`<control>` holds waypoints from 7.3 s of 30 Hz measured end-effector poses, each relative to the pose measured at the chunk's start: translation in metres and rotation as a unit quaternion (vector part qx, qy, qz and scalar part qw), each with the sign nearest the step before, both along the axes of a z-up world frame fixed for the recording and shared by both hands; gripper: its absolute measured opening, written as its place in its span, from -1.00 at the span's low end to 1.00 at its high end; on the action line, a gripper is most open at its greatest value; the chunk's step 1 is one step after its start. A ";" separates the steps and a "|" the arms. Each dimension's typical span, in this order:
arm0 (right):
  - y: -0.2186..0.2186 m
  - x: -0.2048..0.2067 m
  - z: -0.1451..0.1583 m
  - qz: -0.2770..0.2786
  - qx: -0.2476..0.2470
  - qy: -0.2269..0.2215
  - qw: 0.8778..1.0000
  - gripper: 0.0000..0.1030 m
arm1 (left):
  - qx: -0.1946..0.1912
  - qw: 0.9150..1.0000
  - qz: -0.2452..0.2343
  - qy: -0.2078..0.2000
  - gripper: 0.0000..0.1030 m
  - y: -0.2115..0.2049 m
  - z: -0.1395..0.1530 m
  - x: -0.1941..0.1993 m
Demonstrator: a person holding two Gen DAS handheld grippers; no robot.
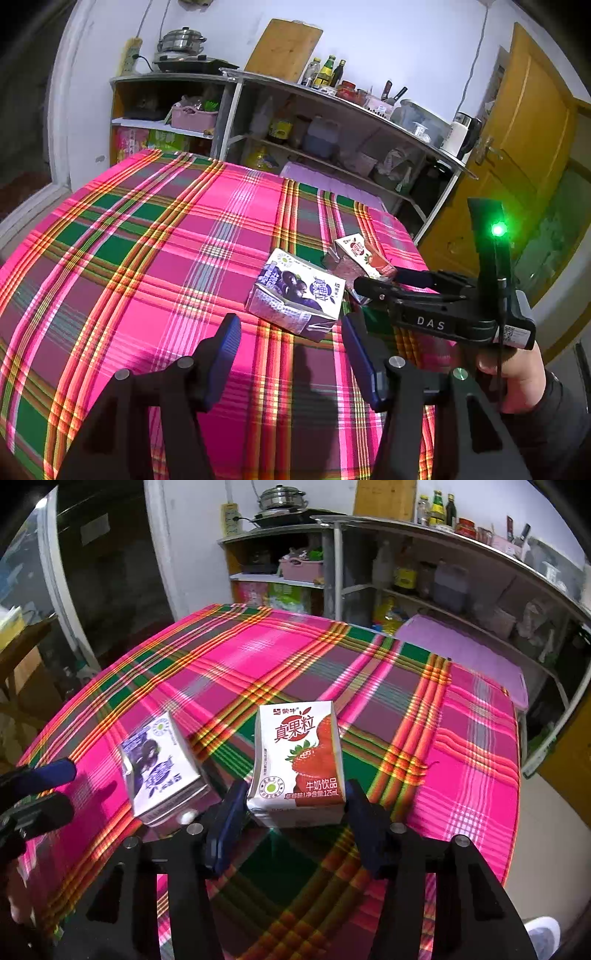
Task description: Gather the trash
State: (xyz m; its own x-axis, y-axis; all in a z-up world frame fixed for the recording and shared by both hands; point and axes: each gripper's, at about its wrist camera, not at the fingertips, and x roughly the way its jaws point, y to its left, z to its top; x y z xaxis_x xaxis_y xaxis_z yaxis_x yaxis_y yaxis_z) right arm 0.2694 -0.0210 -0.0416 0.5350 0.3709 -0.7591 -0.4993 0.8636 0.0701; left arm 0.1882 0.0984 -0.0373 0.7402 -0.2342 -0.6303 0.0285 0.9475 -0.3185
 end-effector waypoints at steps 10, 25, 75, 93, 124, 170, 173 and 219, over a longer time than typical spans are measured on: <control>0.007 -0.028 0.002 0.030 0.020 0.010 0.999 0.05 | -0.005 1.000 0.024 0.003 0.09 0.012 -0.001 -0.006; 0.001 -0.077 0.006 0.064 0.034 0.013 0.997 0.04 | 0.001 1.000 0.024 0.005 0.10 0.003 0.004 -0.013; -0.116 -0.155 0.036 -0.087 0.066 -0.027 0.994 0.04 | 0.062 0.998 -0.024 -0.005 0.14 -0.083 0.009 -0.043; -0.144 -0.193 0.055 -0.115 0.082 -0.059 0.988 0.04 | 0.065 0.994 -0.079 -0.026 0.14 -0.133 0.034 -0.080; -0.268 -0.226 0.042 -0.258 0.090 -0.053 0.961 0.04 | 0.063 0.972 -0.228 -0.014 0.14 -0.267 0.024 -0.072; -0.258 -0.248 0.037 -0.263 0.075 -0.041 0.961 0.08 | 0.078 0.962 -0.260 -0.008 0.15 -0.292 0.010 -0.085; -0.249 -0.258 0.043 -0.260 0.070 -0.048 0.962 0.10 | 0.077 0.964 -0.255 -0.018 0.15 -0.284 0.017 -0.095; -0.196 -0.330 0.064 -0.237 0.052 -0.089 0.966 0.12 | 0.090 0.972 -0.203 -0.083 0.15 -0.225 0.046 -0.191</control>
State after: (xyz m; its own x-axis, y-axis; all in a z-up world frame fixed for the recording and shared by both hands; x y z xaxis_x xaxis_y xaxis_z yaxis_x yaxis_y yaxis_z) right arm -0.0609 -0.2173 0.0219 0.7817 0.1217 -0.6117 -0.0608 0.9910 0.1195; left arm -0.0027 -0.1262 0.0082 0.7048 -0.4242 -0.5686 0.4475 0.8878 -0.1076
